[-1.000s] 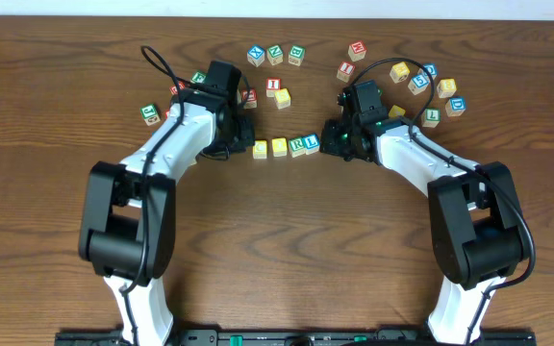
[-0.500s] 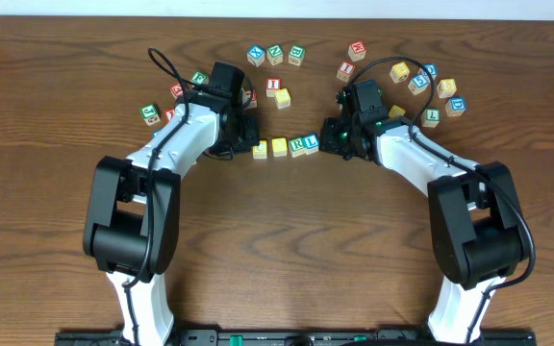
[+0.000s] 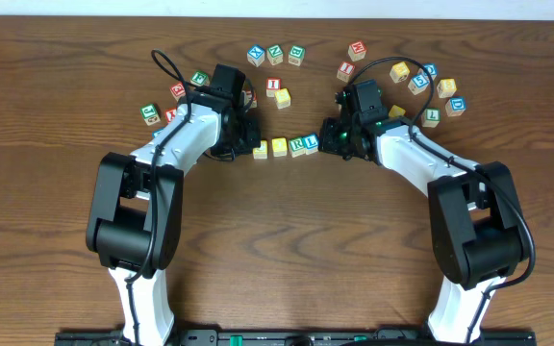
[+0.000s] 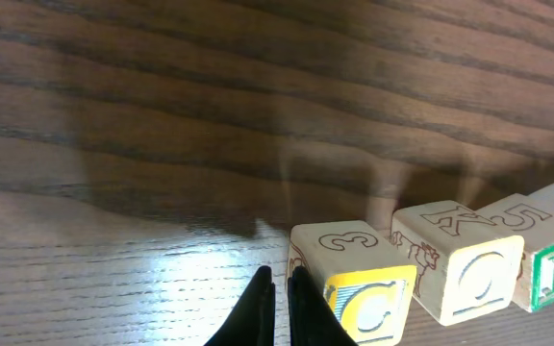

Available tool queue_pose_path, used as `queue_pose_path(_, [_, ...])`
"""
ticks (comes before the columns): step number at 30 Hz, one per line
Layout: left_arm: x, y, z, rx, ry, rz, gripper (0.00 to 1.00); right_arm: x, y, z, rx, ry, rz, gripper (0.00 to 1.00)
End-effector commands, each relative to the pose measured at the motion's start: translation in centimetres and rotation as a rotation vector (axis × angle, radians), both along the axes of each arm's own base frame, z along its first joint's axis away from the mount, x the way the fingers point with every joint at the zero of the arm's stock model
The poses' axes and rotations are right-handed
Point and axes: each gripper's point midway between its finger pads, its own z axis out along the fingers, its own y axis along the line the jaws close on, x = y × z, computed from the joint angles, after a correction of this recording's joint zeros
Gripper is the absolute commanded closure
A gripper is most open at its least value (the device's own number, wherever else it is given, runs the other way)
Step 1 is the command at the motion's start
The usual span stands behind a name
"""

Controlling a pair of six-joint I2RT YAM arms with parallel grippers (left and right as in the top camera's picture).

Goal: Spell out CORL

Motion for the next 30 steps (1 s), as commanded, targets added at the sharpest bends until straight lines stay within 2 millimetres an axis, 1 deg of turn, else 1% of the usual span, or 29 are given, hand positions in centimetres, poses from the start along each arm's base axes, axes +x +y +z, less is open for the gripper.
queue_pose_path(1, [-0.6,-0.4,-0.6,-0.009,0.018,-0.030,0.92,-0.3,1.4,-0.2,0.016,0.004,0.043,0.96])
queue_pose_path(7, [-0.9,-1.1,-0.6,-0.004,0.009,-0.075,0.93,-1.3,3.1,-0.2,0.021,0.015,0.080,0.97])
queue_pose_path(14, [-0.8,-1.4,-0.6,0.001,-0.008,-0.115,0.93,-1.7,3.3,-0.3,0.028,0.029,0.087,0.98])
queue_pose_path(21, [-0.3,-1.5,-0.5,0.003,-0.044,-0.155,0.92,-1.7,3.1,-0.4,0.021,0.034,0.082,0.99])
queue_pose_path(30, [-0.5,-1.5,-0.5,0.006,-0.033,-0.154,0.93,-0.4,1.1,-0.2,0.020,0.020,0.032,0.99])
